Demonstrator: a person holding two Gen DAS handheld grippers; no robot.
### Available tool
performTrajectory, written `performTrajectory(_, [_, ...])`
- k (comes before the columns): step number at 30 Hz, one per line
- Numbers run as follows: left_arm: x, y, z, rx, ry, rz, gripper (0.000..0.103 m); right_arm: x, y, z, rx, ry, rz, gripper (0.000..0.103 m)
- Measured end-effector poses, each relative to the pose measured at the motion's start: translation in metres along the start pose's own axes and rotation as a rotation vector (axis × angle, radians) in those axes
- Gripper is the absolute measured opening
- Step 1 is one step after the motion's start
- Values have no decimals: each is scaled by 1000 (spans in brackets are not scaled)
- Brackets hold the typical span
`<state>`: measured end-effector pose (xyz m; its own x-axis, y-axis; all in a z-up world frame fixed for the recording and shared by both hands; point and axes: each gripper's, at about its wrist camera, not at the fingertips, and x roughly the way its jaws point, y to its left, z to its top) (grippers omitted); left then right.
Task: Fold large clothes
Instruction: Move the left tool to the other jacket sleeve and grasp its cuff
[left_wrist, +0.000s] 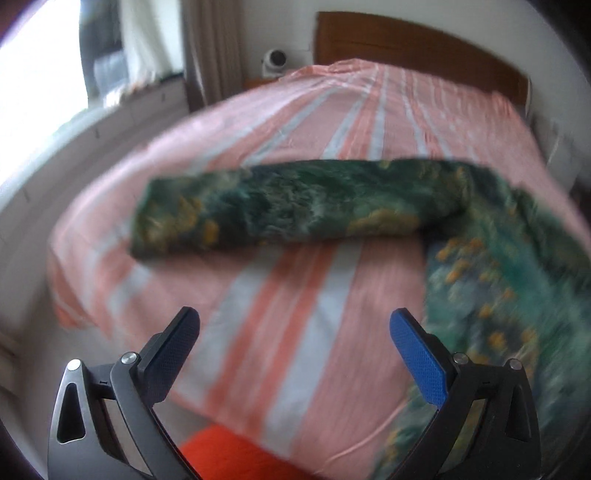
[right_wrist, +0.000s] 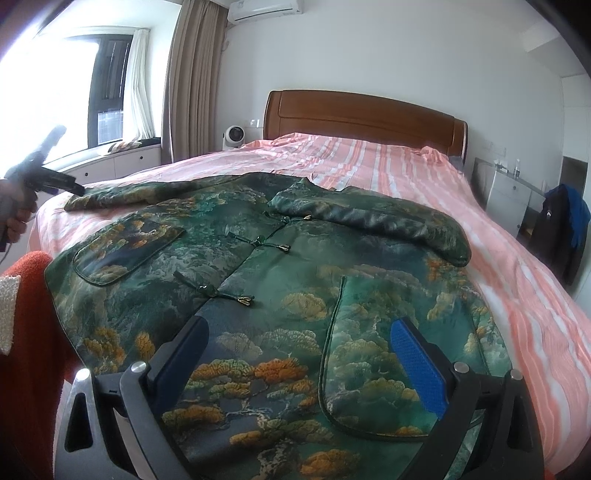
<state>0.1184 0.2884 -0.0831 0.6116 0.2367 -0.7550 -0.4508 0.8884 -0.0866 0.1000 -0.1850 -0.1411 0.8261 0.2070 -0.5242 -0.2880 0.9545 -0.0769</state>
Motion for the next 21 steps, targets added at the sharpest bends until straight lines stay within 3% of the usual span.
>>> performTrajectory(4, [20, 35, 12, -214, 9, -128, 103, 3, -1, -1, 6, 15, 0, 98])
performTrajectory(11, [96, 90, 37, -504, 59, -226, 103, 10, 5, -3, -11, 34, 2, 98])
performTrajectory(15, [120, 111, 51, -664, 4, -177, 98, 13, 11, -5, -36, 51, 5, 98])
performTrajectory(17, [119, 104, 65, -644, -6, -116, 59, 12, 13, -6, -47, 51, 3, 98])
performTrajectory(18, [118, 92, 78, -572, 8, -71, 23, 12, 14, -6, -50, 50, 4, 98])
performTrajectory(19, [113, 73, 95, -470, 11, -34, 16, 13, 15, -6, -50, 51, 9, 98])
performTrajectory(21, [86, 20, 127, -257, -68, 22, 14, 16, 14, -6, -44, 56, 21, 98])
